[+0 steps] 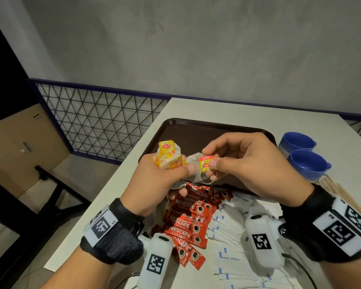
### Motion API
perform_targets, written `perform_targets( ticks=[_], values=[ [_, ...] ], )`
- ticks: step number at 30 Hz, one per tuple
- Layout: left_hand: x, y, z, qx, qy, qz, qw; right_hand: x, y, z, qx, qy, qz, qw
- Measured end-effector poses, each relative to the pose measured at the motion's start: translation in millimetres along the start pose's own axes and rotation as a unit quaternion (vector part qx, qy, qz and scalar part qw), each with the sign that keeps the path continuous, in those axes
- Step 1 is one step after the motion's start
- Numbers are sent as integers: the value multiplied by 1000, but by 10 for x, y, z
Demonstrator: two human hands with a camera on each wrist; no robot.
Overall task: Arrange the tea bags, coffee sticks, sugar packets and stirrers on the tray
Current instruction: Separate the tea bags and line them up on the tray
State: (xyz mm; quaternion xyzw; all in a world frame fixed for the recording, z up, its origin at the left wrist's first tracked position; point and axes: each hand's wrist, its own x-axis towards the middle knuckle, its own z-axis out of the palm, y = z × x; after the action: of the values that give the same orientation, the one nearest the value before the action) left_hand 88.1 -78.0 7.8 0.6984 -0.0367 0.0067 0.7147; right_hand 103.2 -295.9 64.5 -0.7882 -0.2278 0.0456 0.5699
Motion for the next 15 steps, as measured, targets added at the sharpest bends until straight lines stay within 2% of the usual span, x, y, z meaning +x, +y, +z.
perform_targets(
  ticks=[4, 7, 11, 15],
  values=[
    [31, 22, -37, -13, 26, 1, 1000, -17, 19, -10, -11, 2, -3, 1000],
    [26, 60, -68, -16, 23, -2, 1000, -28, 55, -31, -11, 26, -2, 1000],
    [3, 49, -71, -11, 16, 4, 1000, -30, 84, -37, 43, 52, 8, 998],
    [-21, 44, -20, -23, 11, 1, 1000, -38, 68, -32, 45, 47, 14, 998]
  ],
)
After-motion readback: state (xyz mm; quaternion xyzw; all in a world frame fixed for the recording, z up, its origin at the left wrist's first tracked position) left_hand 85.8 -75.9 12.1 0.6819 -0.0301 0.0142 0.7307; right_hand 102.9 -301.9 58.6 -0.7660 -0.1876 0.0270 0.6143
